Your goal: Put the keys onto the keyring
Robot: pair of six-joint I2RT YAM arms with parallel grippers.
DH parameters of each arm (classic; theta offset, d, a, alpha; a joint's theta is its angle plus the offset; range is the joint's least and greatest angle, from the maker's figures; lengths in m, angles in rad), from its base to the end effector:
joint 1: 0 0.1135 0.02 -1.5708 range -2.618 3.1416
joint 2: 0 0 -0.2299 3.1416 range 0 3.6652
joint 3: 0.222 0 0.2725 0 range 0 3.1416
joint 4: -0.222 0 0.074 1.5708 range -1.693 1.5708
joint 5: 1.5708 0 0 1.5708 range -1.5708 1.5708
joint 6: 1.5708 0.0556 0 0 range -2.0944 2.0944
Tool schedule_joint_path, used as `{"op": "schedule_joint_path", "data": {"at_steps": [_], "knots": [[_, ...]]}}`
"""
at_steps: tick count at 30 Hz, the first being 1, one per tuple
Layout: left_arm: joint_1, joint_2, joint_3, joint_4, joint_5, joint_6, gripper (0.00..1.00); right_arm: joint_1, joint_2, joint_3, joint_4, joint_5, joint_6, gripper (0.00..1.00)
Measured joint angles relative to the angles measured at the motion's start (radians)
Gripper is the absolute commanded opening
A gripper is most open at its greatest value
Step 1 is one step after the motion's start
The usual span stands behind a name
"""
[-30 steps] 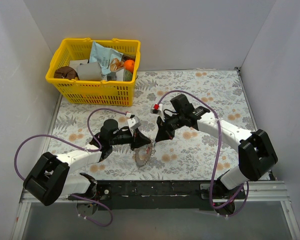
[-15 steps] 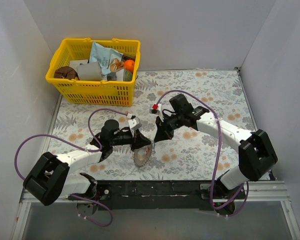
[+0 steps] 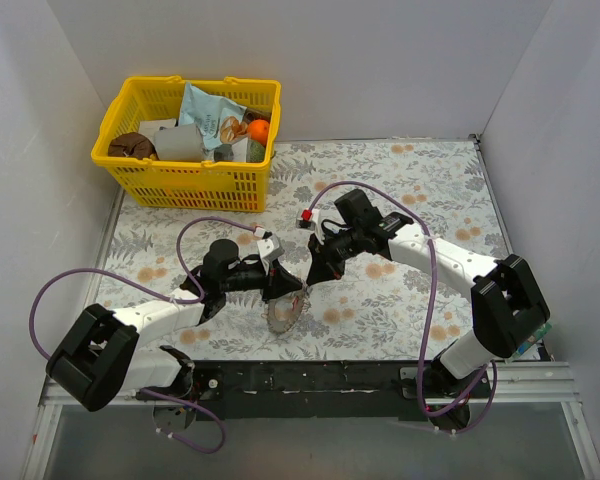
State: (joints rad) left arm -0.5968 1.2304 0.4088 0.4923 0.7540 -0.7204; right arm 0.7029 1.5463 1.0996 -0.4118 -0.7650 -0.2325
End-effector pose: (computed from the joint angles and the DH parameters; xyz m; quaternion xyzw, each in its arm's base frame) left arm 0.2074 -0.1869 0.1394 0.1670 0.7681 -0.5678 0.2444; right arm 0.2457 0.2586 0.1962 -0.5082 0.7175 0.4156 0.2330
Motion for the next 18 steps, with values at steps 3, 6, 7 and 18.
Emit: {"op": "schedule_joint_path", "data": {"at_steps": [3,6,7,18], "knots": [[-0.003,0.000,0.000,0.000,0.000,0.003,0.00,0.000,0.000,0.000,0.001,0.003,0.003,0.01],[-0.003,-0.002,0.000,0.000,0.000,0.006,0.00,0.000,0.000,0.000,0.002,0.006,0.007,0.01],[-0.003,-0.003,0.000,0.000,0.000,0.006,0.00,0.000,0.000,0.000,0.002,0.007,0.009,0.01],[-0.003,-0.011,0.000,-0.003,-0.003,0.008,0.00,0.000,0.009,0.000,0.003,0.011,0.017,0.01]]}}
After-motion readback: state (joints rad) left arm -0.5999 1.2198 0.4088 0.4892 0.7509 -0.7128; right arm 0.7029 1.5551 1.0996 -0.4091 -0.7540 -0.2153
